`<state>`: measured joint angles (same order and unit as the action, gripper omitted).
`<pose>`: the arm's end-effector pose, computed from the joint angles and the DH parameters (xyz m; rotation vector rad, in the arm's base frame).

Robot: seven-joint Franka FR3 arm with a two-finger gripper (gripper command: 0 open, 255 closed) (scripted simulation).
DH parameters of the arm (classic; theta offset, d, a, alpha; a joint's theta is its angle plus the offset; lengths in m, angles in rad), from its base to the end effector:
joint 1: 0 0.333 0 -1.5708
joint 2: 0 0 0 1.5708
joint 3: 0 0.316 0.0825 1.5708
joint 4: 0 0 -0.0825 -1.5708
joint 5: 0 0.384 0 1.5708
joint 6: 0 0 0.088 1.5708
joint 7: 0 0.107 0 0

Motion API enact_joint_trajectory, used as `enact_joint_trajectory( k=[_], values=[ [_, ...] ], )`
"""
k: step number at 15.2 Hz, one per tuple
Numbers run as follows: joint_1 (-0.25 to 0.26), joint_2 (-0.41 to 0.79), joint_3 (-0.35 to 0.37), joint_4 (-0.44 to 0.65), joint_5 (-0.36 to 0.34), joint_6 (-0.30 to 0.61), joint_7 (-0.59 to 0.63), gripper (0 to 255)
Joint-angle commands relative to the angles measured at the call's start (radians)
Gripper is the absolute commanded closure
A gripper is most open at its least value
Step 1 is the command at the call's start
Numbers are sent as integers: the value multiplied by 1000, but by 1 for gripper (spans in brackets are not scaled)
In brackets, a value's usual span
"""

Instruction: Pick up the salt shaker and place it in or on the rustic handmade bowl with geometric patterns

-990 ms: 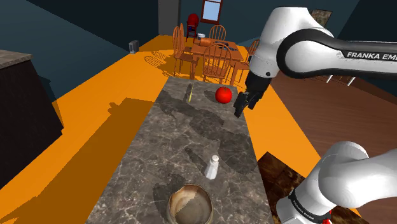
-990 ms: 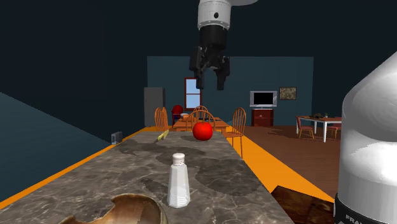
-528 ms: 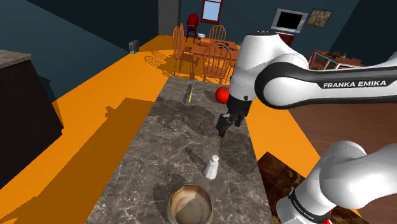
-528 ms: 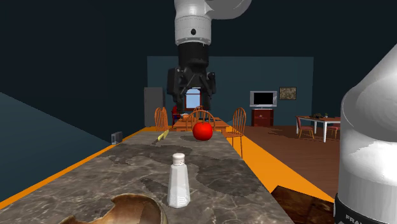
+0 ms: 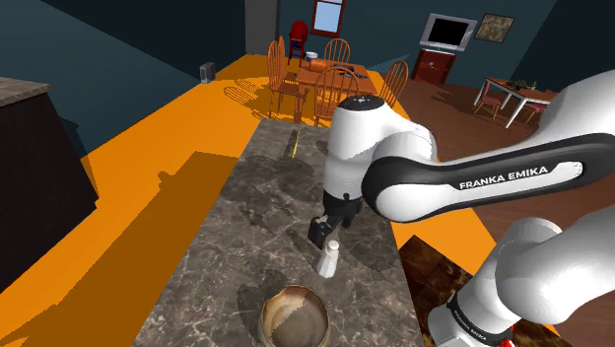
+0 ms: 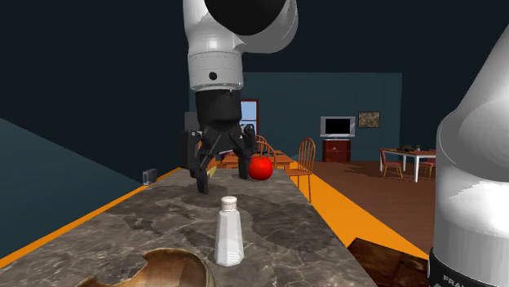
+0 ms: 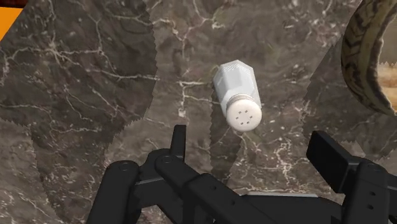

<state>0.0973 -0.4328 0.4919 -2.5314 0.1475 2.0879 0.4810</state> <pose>0.3353 0.2310 0.4033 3.0539 -0.0195 -0.0097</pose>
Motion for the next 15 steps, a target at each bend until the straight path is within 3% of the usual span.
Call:
enact_joint_trajectory(
  k=[1, 7, 14, 15],
  values=[
    [-2, 22, 12, -8, -4, 28, 12, 0],
    [-10, 65, 28, -55, -12, 115, 22, 0],
    [-10, 65, 28, -55, -12, 115, 22, 0],
    [-10, 65, 28, -55, -12, 115, 22, 255]
  ],
)
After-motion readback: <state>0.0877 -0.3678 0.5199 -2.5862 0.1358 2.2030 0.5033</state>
